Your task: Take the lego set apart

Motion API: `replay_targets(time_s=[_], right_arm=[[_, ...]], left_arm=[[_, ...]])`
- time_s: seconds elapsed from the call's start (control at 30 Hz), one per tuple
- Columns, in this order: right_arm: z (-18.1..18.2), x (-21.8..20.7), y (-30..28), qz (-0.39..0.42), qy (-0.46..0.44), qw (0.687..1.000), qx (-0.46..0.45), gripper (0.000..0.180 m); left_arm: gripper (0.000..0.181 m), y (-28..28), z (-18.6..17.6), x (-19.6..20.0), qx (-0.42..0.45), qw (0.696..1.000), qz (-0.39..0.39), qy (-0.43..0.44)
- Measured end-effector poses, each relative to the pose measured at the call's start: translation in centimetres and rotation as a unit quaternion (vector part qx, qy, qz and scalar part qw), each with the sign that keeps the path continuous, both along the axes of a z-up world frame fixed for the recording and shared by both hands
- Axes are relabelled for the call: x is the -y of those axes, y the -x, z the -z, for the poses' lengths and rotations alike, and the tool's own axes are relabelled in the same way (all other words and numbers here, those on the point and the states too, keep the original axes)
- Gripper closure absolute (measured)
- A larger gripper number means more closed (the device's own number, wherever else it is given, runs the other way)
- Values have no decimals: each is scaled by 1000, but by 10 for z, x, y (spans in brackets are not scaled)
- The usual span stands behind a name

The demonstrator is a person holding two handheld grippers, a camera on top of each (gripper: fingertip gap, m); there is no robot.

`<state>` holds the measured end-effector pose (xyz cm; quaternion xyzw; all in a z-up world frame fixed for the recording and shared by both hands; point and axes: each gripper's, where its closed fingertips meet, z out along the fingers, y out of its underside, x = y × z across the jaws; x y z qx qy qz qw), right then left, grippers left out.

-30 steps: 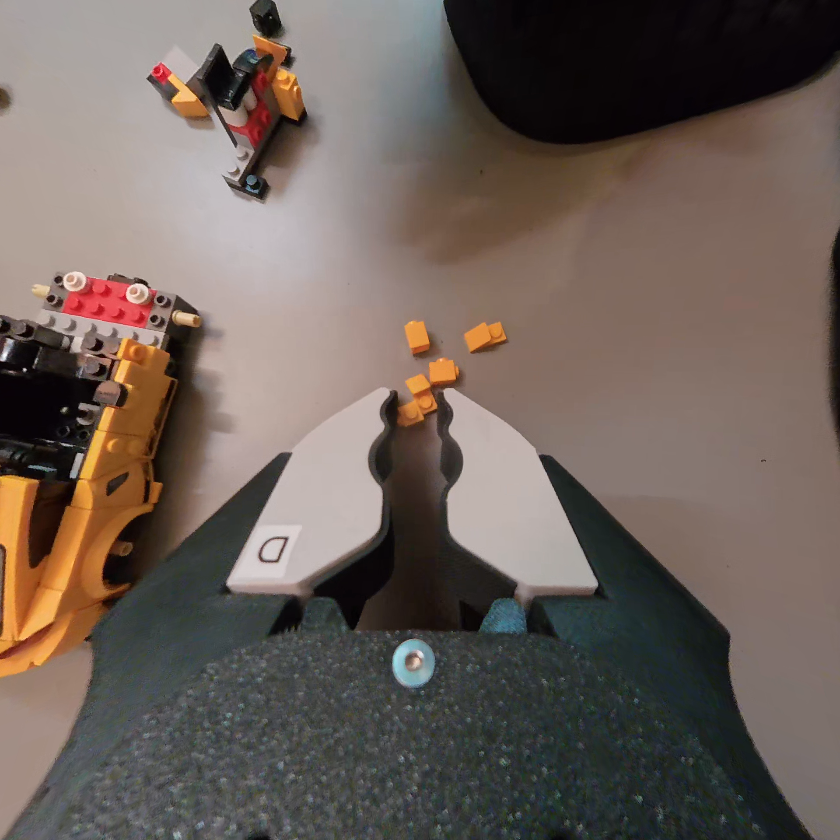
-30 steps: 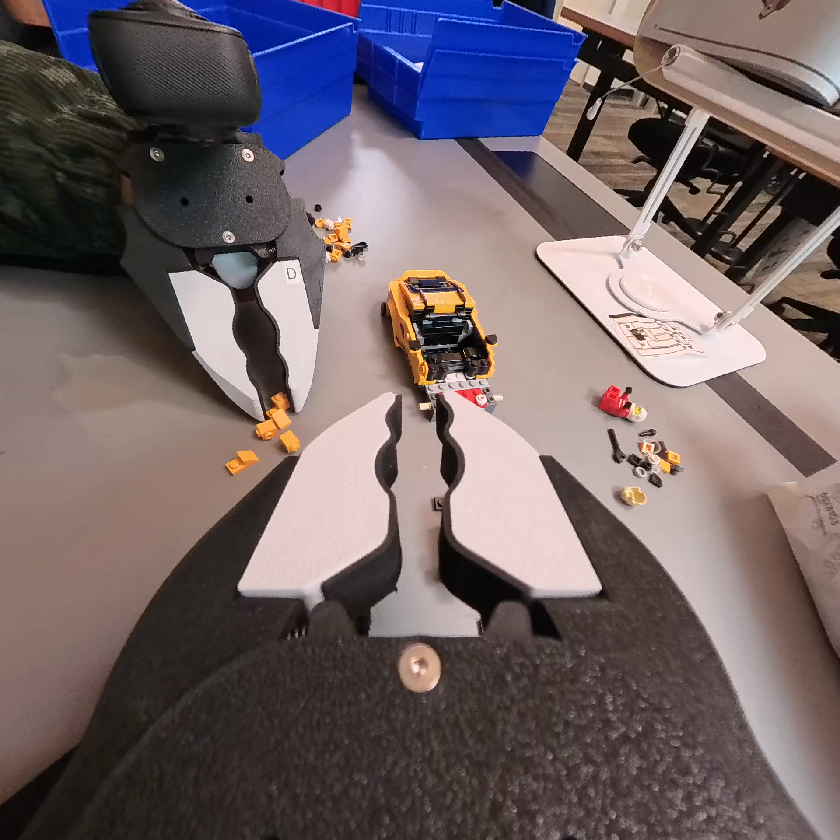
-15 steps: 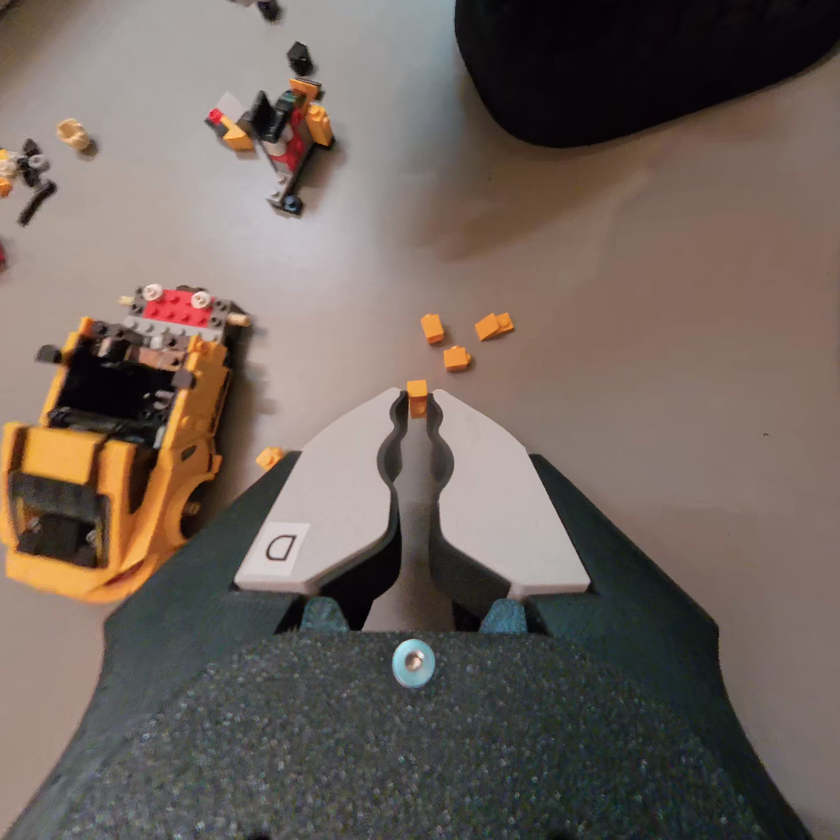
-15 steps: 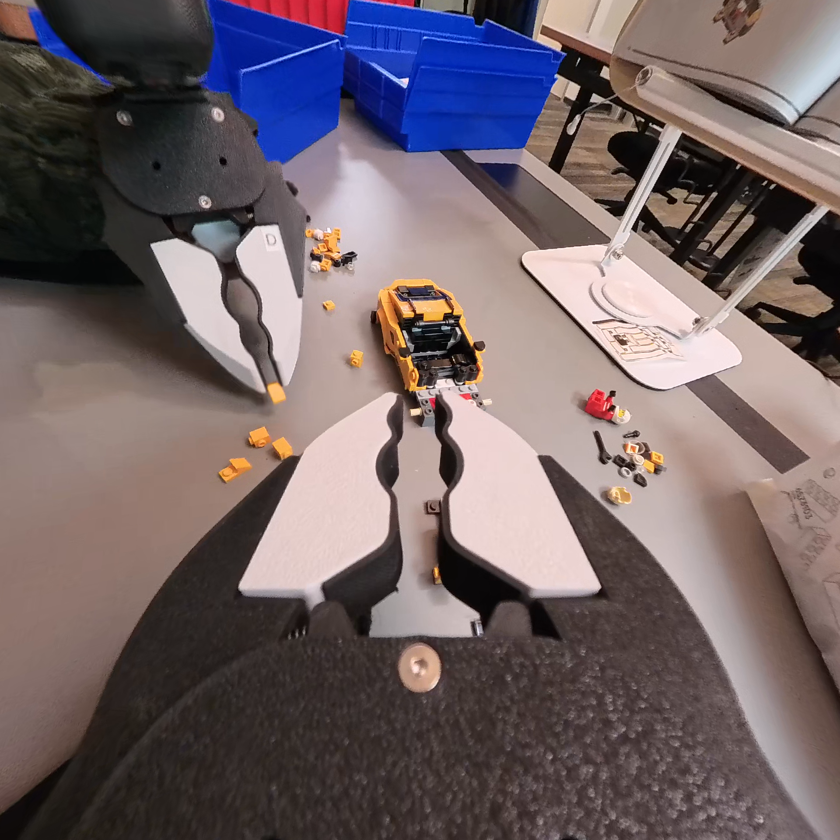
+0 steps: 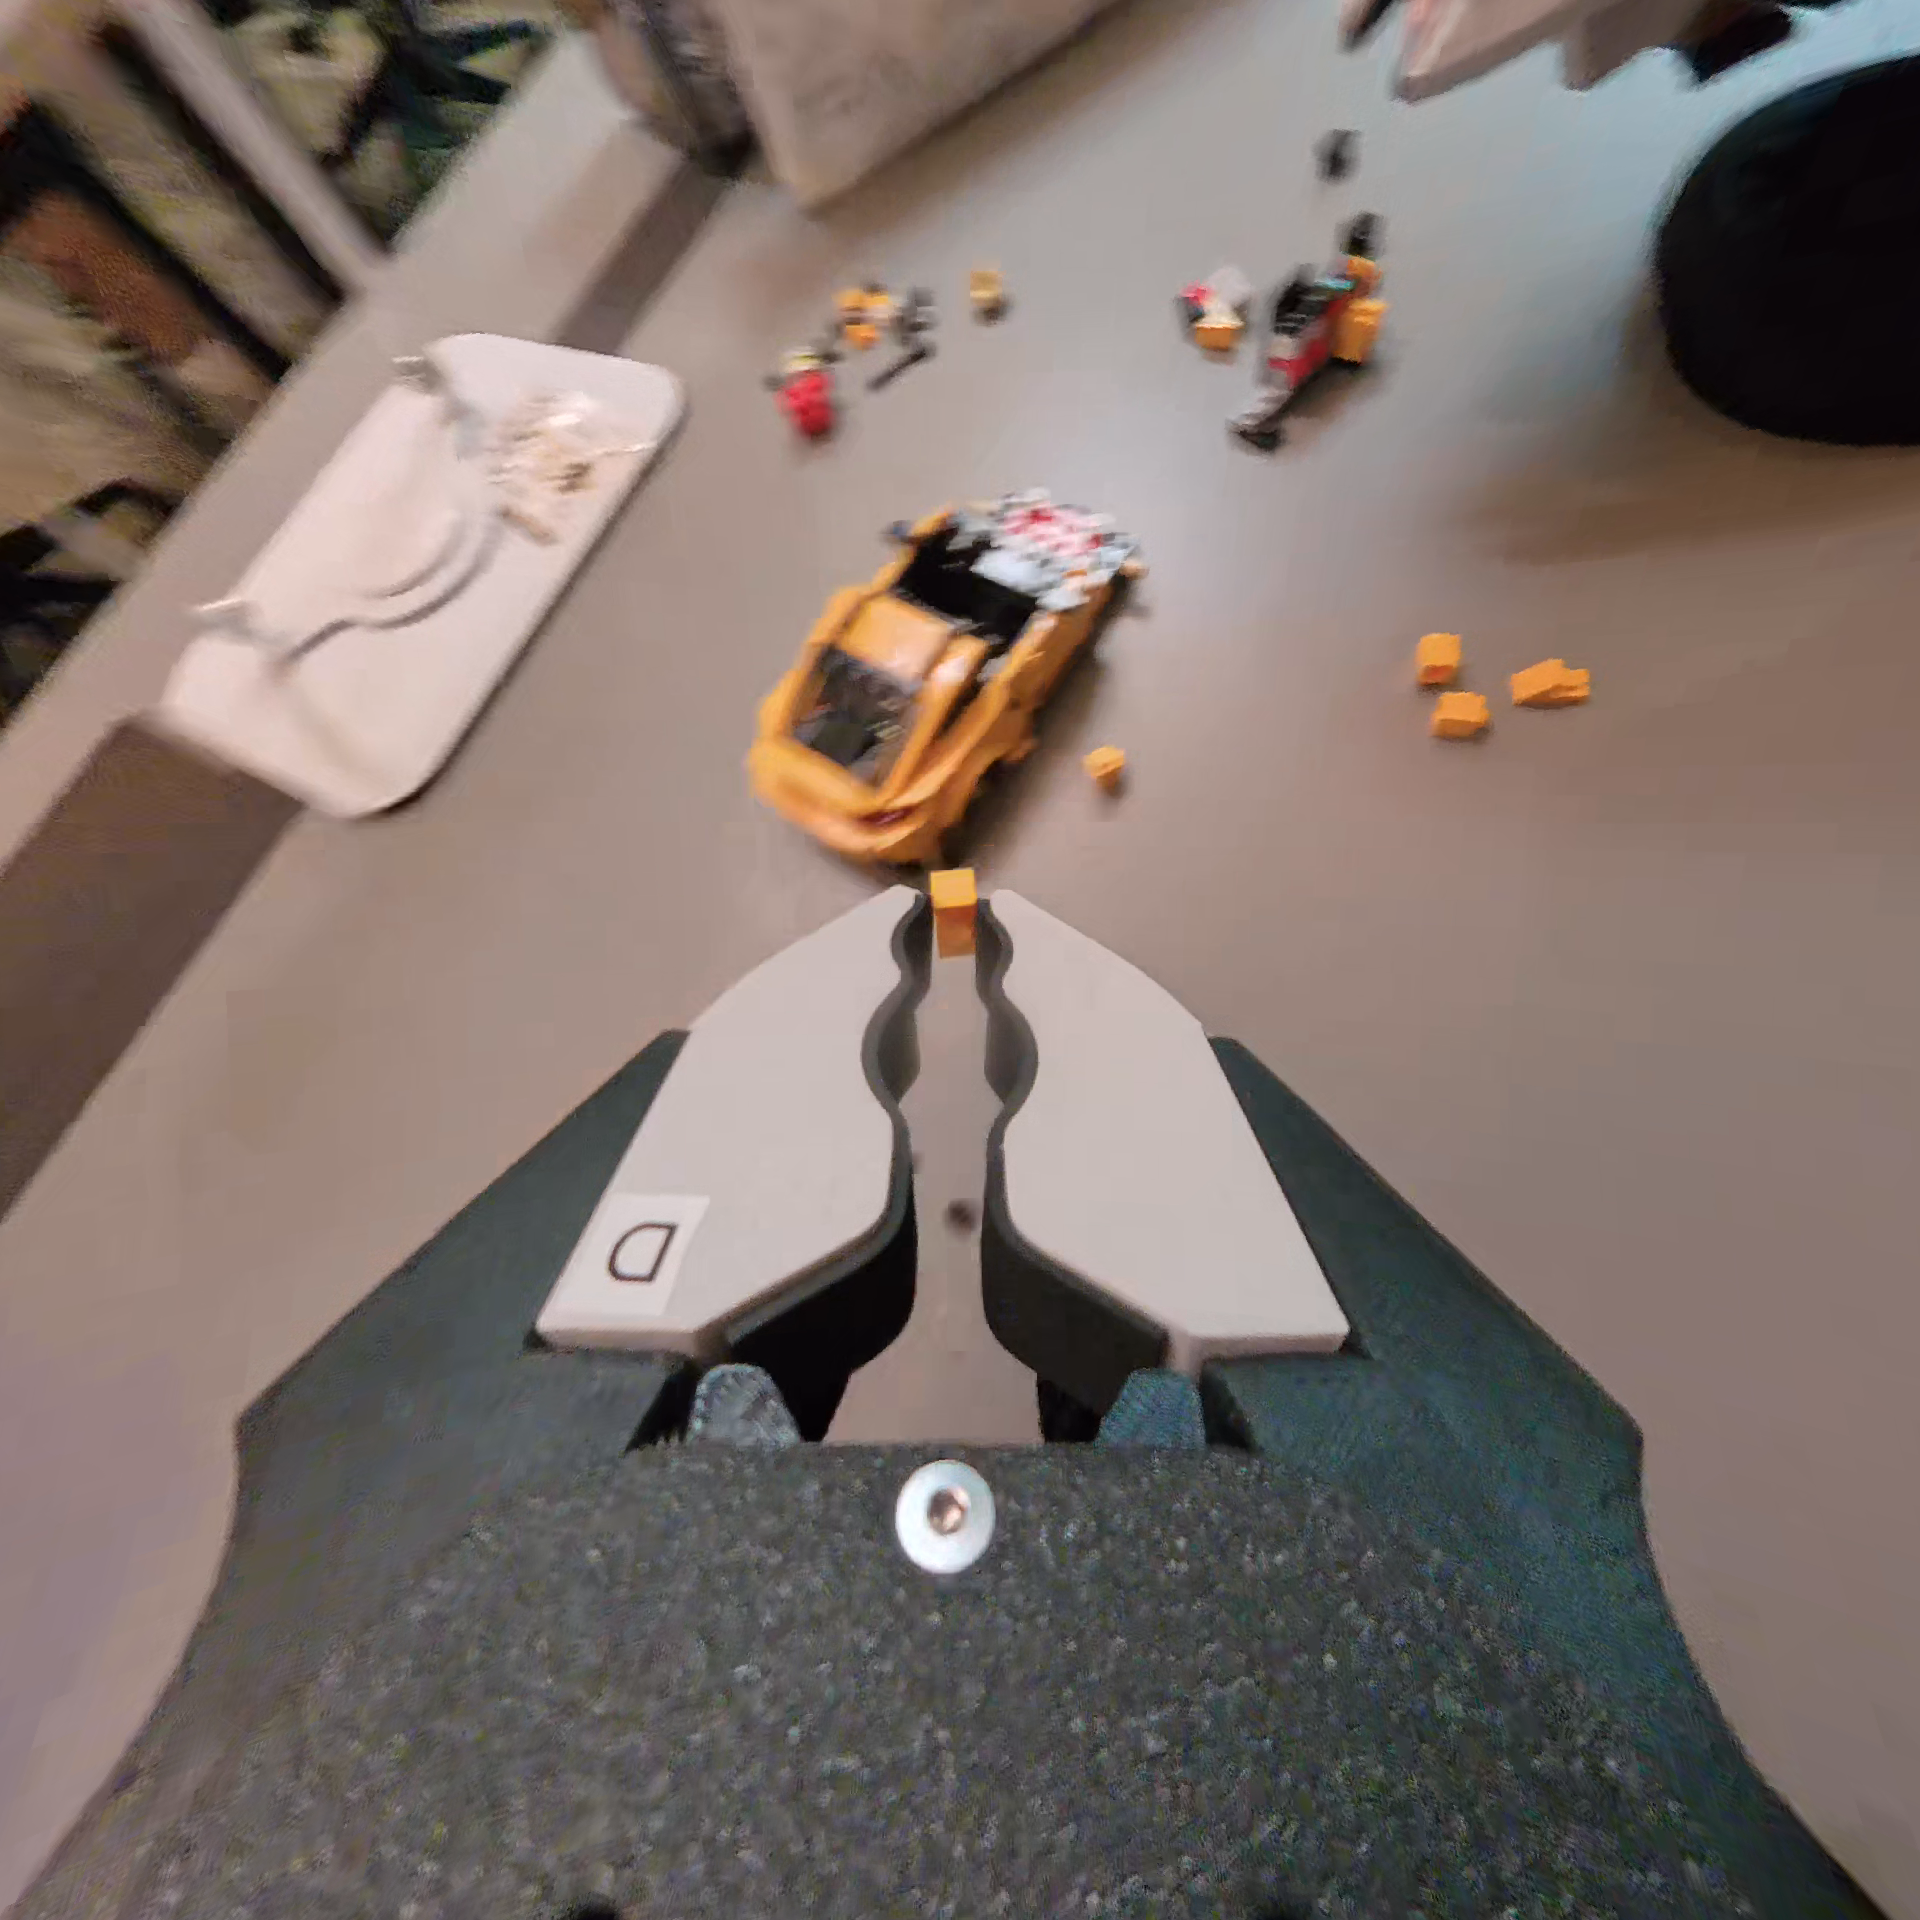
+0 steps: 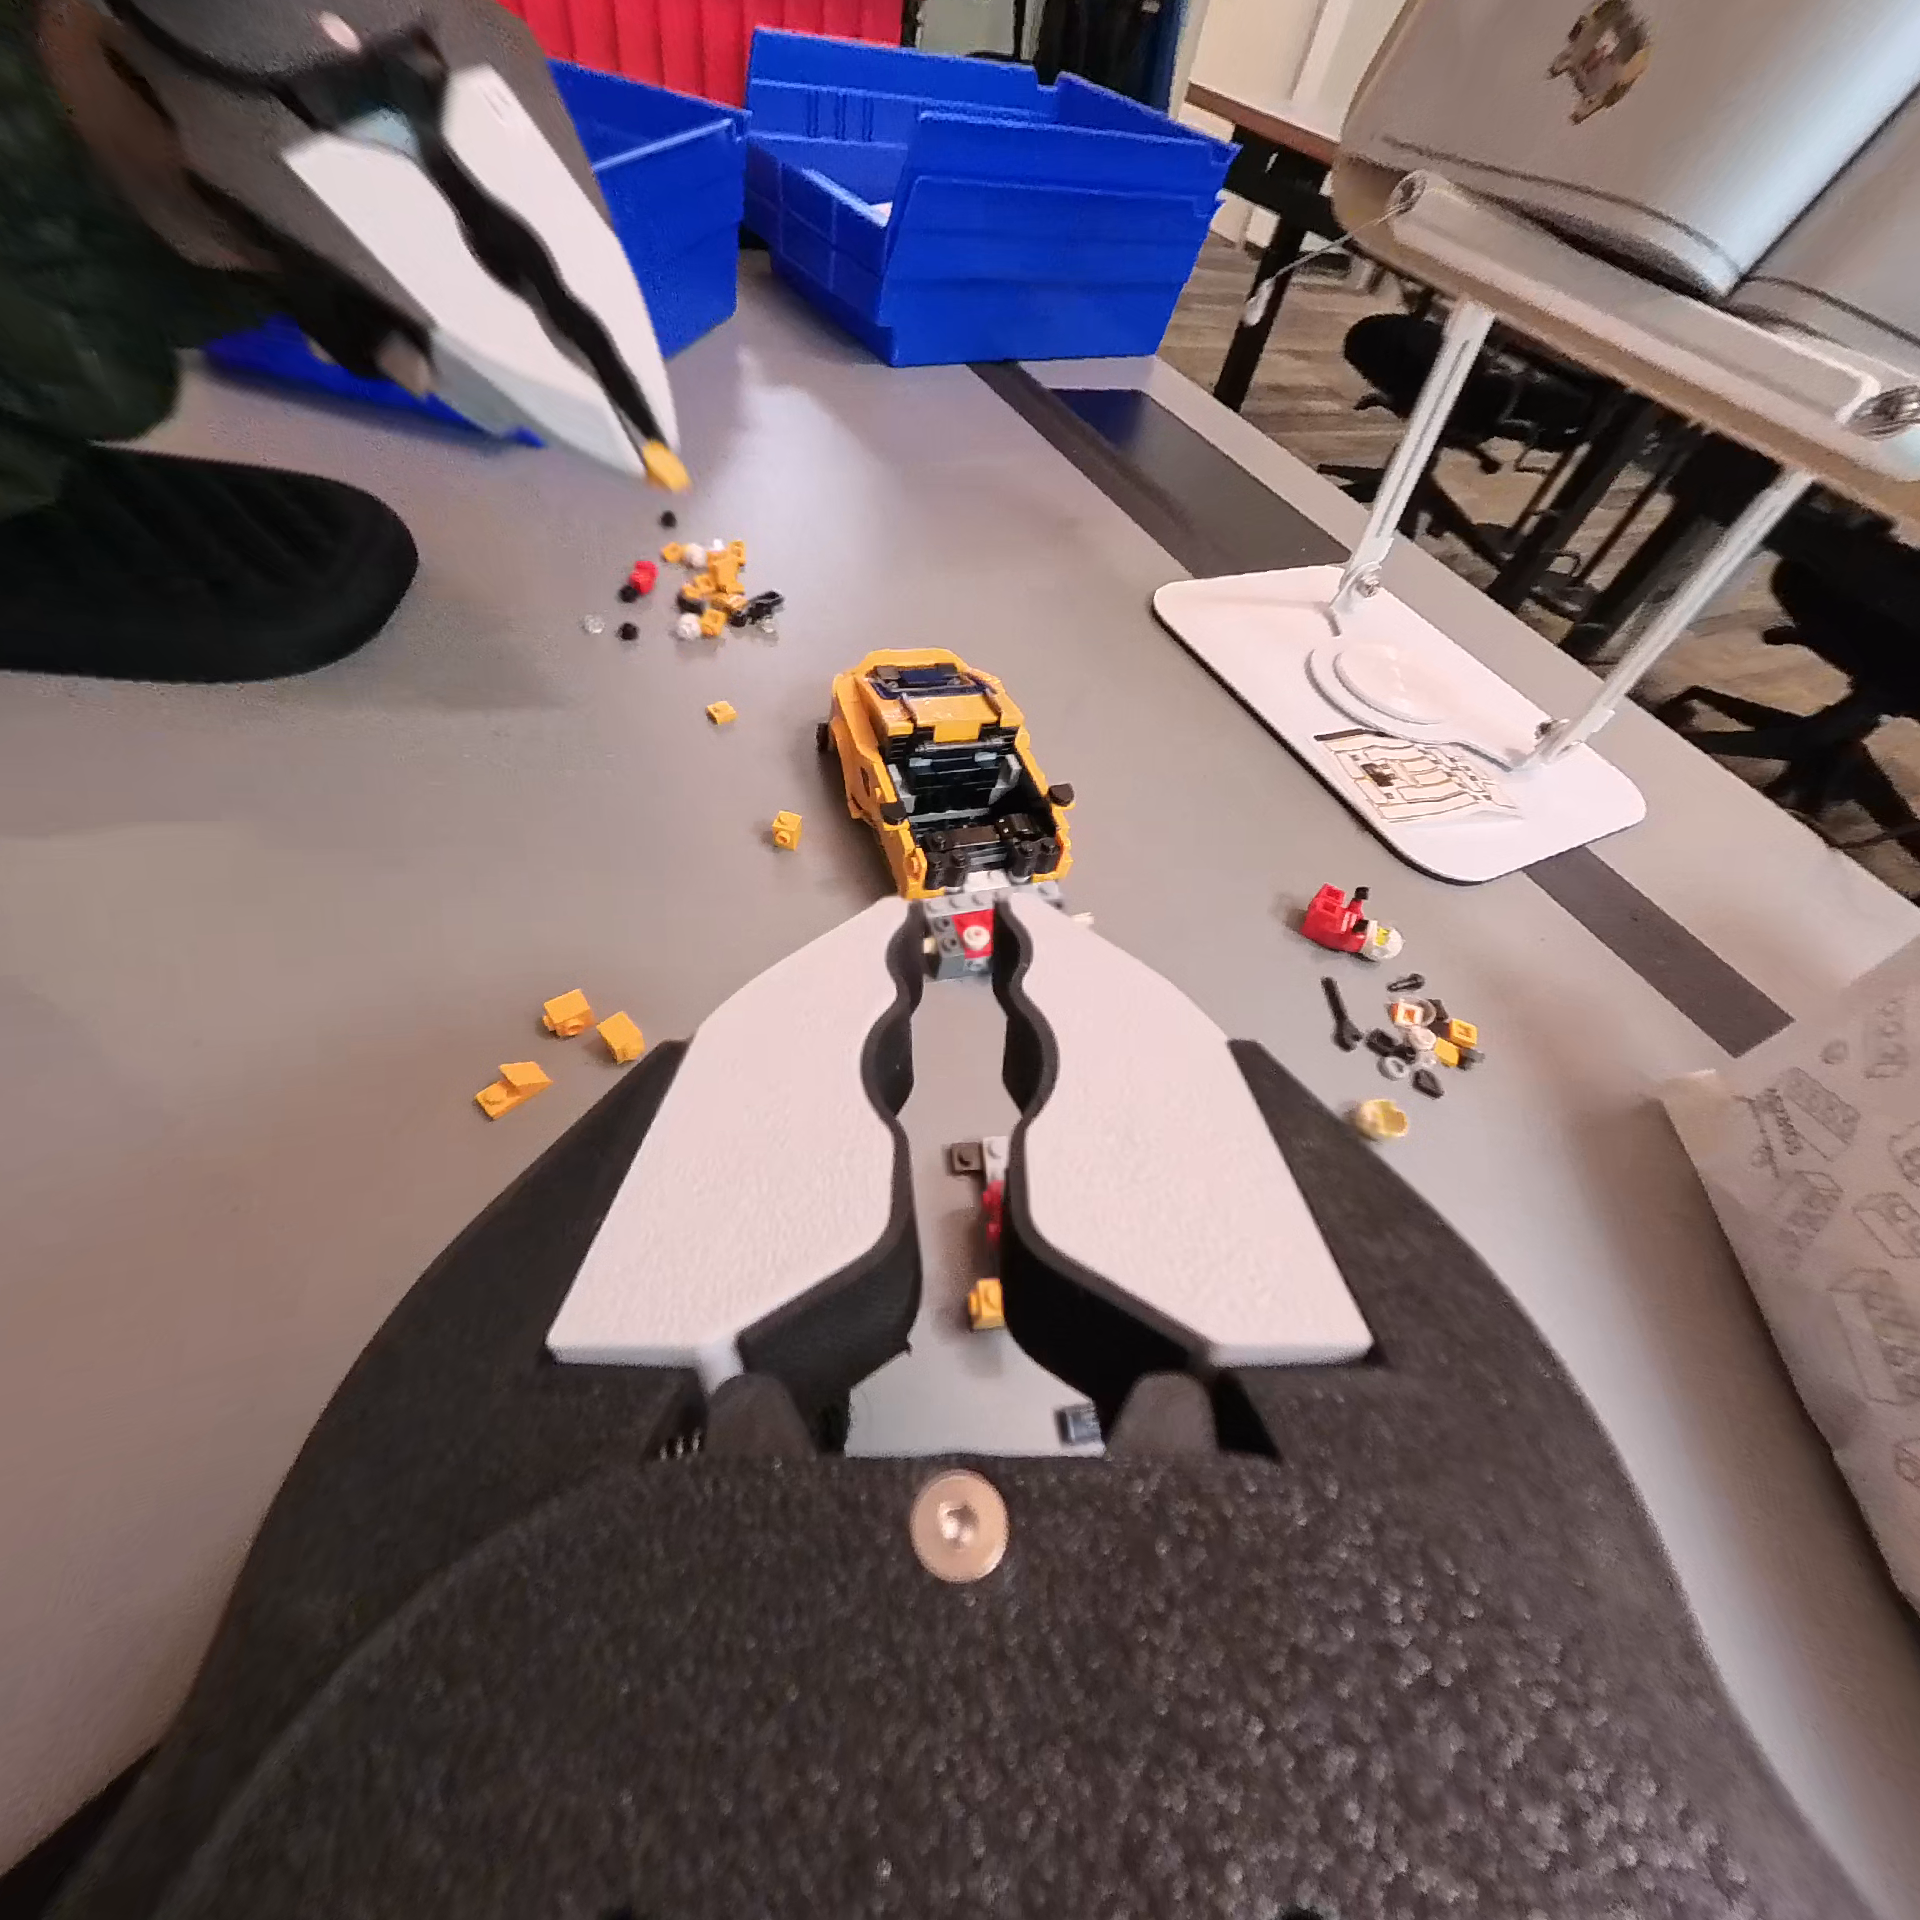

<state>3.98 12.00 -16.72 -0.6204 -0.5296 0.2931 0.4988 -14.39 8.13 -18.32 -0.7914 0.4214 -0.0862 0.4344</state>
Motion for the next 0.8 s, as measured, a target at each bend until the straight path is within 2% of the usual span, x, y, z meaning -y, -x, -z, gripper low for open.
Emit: replay_targets(time_s=[0.1,0.23,0.33,0.47,0.57,0.8], right_arm=[[-9,-7,-5,20,-3,1000,-17,167],[-22,-18,-14,58,-6,997,-48,167],[-30,-25,-19,81,-9,994,-72,167],[-30,-32,-24,99,-1,991,-85,167],[-29,-34,-26,106,4,990,-87,167],[-26,-37,-30,114,9,990,-86,167]], left_arm=[[174,73,-29,8,-29,990,-133,-39],[174,191,-65,39,-39,942,-328,-65],[174,251,-45,66,-23,909,-416,4],[174,281,1,83,-4,887,-454,81],[164,277,21,85,13,886,-451,104],[149,250,14,79,43,907,-409,91]])
